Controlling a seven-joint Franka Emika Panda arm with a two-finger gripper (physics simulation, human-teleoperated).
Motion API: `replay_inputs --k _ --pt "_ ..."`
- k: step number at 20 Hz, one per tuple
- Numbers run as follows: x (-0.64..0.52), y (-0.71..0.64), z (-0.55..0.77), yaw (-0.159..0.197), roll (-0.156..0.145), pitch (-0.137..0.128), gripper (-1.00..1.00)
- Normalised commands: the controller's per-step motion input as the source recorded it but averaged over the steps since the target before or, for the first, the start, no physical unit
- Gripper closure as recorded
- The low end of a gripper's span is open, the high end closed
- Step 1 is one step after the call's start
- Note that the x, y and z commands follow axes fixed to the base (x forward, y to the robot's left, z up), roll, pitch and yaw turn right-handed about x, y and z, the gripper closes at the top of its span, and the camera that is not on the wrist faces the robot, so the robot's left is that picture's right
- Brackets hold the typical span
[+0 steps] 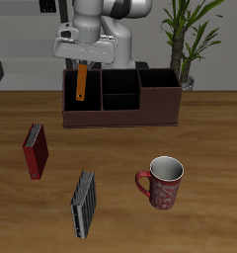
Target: Place the orange book into the back desk caddy's left compartment
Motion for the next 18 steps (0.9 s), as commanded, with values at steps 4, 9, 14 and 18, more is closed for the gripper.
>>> replay_inputs --k 4,9,14,18 --pt "0.00 0.02 -0.16 0.009 0.002 0.013 1.00" --pt "0.03 0.01 -0.24 -0.014 0.016 0.041 1.00" --pt "-0.01 0.06 -0.18 -0.001 0.014 0.013 1.00" --pt "0.04 0.01 -0.26 -0.015 0.018 0.037 1.00"
